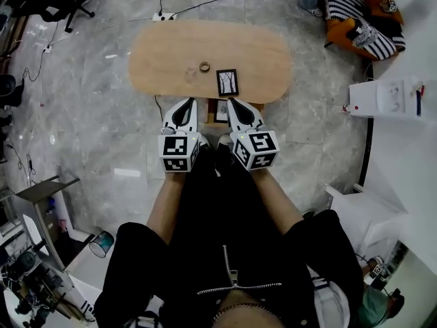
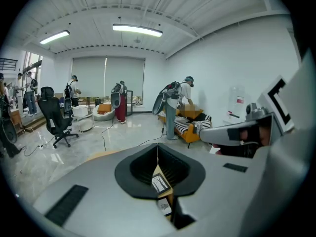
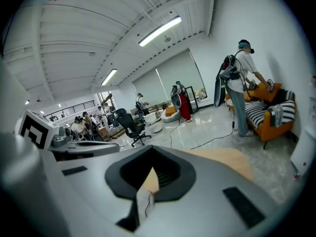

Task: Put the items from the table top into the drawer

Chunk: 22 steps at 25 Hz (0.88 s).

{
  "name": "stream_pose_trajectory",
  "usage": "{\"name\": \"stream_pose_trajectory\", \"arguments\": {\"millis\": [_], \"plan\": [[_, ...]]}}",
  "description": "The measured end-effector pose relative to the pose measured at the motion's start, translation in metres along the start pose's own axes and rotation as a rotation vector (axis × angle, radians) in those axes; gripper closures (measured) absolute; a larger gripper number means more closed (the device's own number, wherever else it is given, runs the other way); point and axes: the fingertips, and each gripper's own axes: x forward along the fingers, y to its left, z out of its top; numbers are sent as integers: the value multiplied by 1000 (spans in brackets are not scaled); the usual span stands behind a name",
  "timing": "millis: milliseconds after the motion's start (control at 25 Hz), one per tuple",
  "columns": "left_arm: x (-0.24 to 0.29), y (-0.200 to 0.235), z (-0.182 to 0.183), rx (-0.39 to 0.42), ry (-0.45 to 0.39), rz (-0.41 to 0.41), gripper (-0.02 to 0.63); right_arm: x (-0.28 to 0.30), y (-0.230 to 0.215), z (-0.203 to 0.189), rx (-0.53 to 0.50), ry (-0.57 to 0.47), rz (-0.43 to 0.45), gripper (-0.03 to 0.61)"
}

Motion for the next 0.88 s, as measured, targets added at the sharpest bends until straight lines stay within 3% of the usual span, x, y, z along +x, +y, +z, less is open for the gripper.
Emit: {"name": "stream_pose_trajectory", "arguments": {"millis": [480,880], "plan": [[57,42,-6,-8,52,-45,600,53,-26,4,24,39,-67,570],[125,95,-27,28,130,-182,600,136,-37,-6,27,122,-174,570]]}}
